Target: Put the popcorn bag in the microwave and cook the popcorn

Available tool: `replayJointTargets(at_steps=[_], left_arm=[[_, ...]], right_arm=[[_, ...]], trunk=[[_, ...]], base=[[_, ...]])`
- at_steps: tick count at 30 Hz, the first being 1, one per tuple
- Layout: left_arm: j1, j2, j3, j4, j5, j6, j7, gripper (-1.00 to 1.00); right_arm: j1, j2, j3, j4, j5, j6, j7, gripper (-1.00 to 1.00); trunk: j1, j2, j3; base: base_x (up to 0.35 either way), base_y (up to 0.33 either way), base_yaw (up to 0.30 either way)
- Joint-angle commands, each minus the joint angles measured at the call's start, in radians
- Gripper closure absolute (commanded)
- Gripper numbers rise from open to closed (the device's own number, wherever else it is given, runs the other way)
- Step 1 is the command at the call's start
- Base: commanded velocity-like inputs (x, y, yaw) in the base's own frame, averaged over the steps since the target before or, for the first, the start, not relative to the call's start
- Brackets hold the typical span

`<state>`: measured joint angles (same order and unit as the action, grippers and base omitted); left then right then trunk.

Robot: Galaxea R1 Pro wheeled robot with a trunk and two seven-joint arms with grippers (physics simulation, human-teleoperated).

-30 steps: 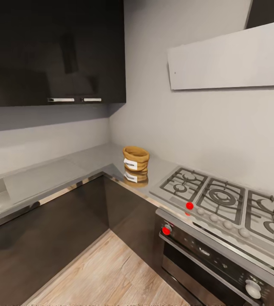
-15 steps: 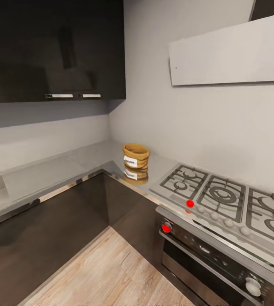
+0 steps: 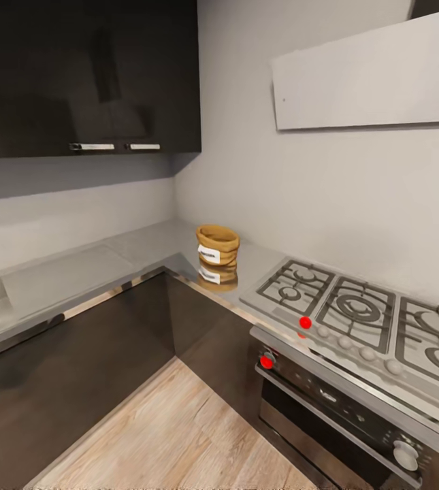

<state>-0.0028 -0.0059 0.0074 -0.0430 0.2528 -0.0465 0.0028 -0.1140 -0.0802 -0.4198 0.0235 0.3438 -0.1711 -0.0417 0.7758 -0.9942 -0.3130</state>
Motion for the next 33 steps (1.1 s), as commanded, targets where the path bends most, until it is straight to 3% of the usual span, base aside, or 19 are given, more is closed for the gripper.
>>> replayJointTargets(at_steps=[1,33], left_arm=[[0.000,0.000,0.000,0.000,0.005,-0.003,0.000,-1.00],[0.000,0.000,0.000,0.000,0.005,-0.003,0.000,-1.00]], right_arm=[[-0.001,-0.001,-0.008,0.003,0.011,-0.005,-0.004,-1.00],[-0.001,-0.001,-0.007,0.003,0.011,-0.005,-0.004,-1.00]], trunk=[[0.000,-0.001,-0.003],[0.000,-0.001,-0.054]], base=[[0.000,0.000,0.000],[0.000,0.000,0.000]])
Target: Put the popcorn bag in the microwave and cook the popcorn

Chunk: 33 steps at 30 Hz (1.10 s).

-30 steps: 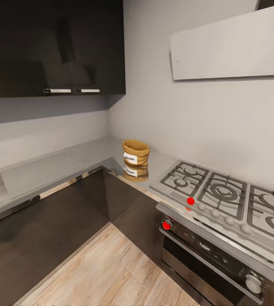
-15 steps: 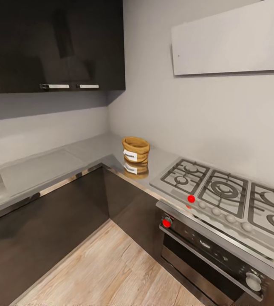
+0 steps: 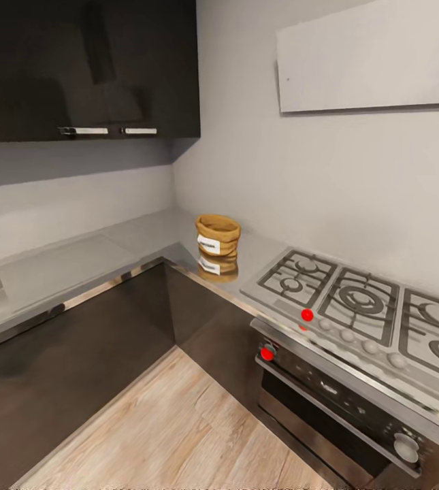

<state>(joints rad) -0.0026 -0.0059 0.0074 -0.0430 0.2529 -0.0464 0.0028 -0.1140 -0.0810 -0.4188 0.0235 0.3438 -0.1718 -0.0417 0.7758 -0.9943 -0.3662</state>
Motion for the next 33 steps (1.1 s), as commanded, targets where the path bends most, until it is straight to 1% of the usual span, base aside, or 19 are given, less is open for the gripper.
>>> replayJointTargets(at_steps=[1,33], left_arm=[[0.000,0.000,0.000,0.000,0.005,-0.003,0.000,-1.00],[0.000,0.000,0.000,0.000,0.005,-0.003,0.000,-1.00]], right_arm=[[-0.001,0.000,-0.008,0.003,0.011,-0.005,-0.004,-1.00],[-0.001,0.000,-0.008,0.003,0.011,-0.005,-0.004,-1.00]], trunk=[[0.000,-0.001,-0.003],[0.000,-0.001,-0.054]], base=[[0.000,0.000,0.000],[0.000,0.000,0.000]])
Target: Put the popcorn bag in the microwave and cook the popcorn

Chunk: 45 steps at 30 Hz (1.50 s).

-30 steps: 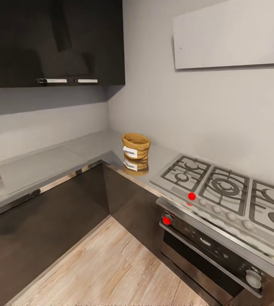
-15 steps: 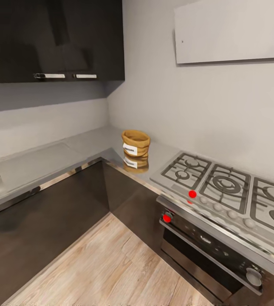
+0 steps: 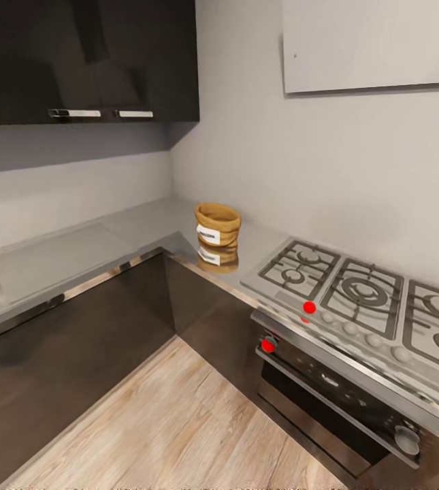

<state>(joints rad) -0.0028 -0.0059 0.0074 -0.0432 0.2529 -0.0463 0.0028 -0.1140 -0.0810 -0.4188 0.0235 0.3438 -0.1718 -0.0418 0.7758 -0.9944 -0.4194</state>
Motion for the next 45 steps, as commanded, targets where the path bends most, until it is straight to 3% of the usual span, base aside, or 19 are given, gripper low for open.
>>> replayJointTargets(at_steps=[1,38,45], left_arm=[[0.000,0.000,0.000,0.000,0.005,-0.002,0.000,-1.00],[0.000,0.000,0.000,0.000,0.005,-0.003,0.000,-1.00],[0.000,0.000,0.000,0.000,0.005,-0.003,0.000,-1.00]], right_arm=[[-0.001,0.000,-0.008,0.003,0.011,-0.005,-0.004,-1.00],[-0.001,0.000,-0.008,0.003,0.012,-0.005,-0.004,-1.00],[-0.001,0.001,-0.009,0.003,0.014,-0.008,-0.011,-1.00]], trunk=[[0.000,-0.001,-0.003],[0.000,-0.001,-0.062],[0.000,-0.001,-0.064]], base=[[0.000,0.000,0.000],[0.000,0.000,0.000],[0.000,0.000,0.000]])
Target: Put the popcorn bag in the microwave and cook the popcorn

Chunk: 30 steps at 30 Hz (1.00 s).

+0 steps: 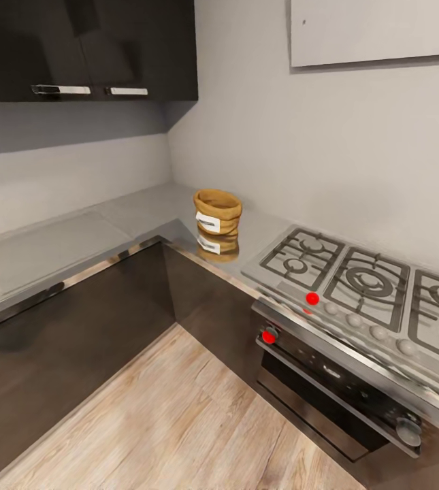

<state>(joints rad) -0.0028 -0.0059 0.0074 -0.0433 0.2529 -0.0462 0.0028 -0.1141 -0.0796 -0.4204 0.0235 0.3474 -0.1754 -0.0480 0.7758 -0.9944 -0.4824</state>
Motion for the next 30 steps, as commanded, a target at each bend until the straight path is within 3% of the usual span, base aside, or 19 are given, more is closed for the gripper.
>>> replayJointTargets(at_steps=[1,13,15,17,19,23,27,30], left_arm=[[0.000,0.000,0.000,0.000,0.005,-0.003,0.000,-1.00],[0.000,0.001,0.000,0.000,0.005,-0.003,0.000,-1.00],[0.000,0.001,0.000,0.000,0.005,-0.003,0.000,-1.00],[0.000,0.001,0.000,0.000,0.005,-0.003,0.000,-1.00],[0.000,0.000,0.000,0.000,0.005,-0.003,0.000,-1.00],[0.000,0.000,-0.001,0.000,0.005,-0.003,0.000,-1.00],[0.000,0.000,-0.001,-0.001,0.003,-0.002,0.000,-1.00],[0.000,0.000,-0.001,-0.001,0.003,-0.002,0.000,-1.00]], right_arm=[[-0.001,0.000,-0.008,0.003,0.011,-0.004,-0.005,-1.00],[-0.001,-0.007,-0.007,-0.009,0.017,-0.008,0.006,-1.00],[-0.001,-0.009,0.005,-0.065,0.039,-0.004,0.013,-1.00],[-0.001,-0.005,0.029,-0.191,0.078,0.033,0.020,-1.00],[-0.001,0.001,0.052,-0.330,0.103,0.161,0.043,-1.00],[0.003,0.053,0.105,-0.623,0.120,0.443,0.220,-1.00],[-0.018,0.077,0.237,-0.807,0.114,0.643,0.320,-1.00],[-0.035,0.137,0.257,-0.977,0.116,0.745,0.340,-1.00]], trunk=[[0.000,-0.001,-0.001],[0.000,-0.001,-0.001],[0.000,-0.001,-0.001],[0.000,-0.001,-0.001],[0.000,-0.001,-0.001],[0.000,-0.001,-0.001],[0.000,-0.001,-0.001],[0.000,-0.001,-0.001]], base=[[0.000,0.000,0.000],[0.000,0.000,0.000],[0.000,0.000,0.000],[0.000,0.000,0.000],[0.000,0.000,0.000],[0.000,0.000,0.000],[0.000,0.000,0.000],[0.000,0.000,0.000]])
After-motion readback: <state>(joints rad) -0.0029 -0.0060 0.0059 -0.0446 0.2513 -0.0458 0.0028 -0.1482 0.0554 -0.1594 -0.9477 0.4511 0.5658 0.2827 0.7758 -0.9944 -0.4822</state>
